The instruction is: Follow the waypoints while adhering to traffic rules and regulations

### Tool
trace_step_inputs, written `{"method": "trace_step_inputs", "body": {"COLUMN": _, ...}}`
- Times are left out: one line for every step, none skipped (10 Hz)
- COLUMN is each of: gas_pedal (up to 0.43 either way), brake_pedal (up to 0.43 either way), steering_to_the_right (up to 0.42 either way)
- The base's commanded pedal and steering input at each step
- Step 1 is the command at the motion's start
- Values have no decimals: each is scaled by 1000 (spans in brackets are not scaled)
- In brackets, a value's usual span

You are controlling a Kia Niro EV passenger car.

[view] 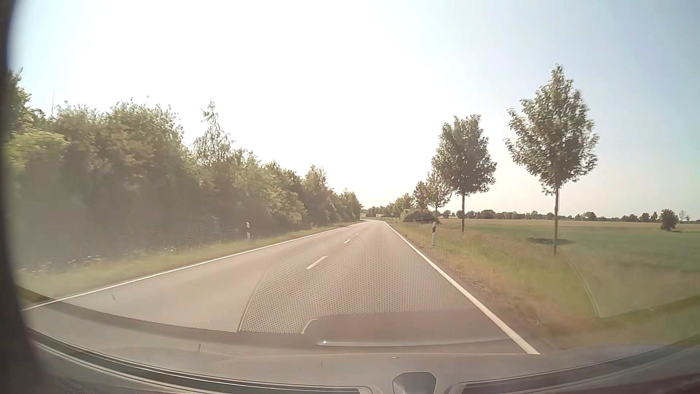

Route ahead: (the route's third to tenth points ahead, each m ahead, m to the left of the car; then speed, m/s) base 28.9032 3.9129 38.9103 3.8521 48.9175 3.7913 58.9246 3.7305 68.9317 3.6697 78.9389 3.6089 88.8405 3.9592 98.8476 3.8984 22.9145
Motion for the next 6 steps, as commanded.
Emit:
{"method": "trace_step_inputs", "body": {"gas_pedal": 260, "brake_pedal": 6, "steering_to_the_right": 3}}
{"method": "trace_step_inputs", "body": {"gas_pedal": 260, "brake_pedal": 6, "steering_to_the_right": 3}}
{"method": "trace_step_inputs", "body": {"gas_pedal": 260, "brake_pedal": 6, "steering_to_the_right": 3}}
{"method": "trace_step_inputs", "body": {"gas_pedal": 260, "brake_pedal": 6, "steering_to_the_right": 3}}
{"method": "trace_step_inputs", "body": {"gas_pedal": 260, "brake_pedal": 6, "steering_to_the_right": 3}}
{"method": "trace_step_inputs", "body": {"gas_pedal": 260, "brake_pedal": 6, "steering_to_the_right": 3}}
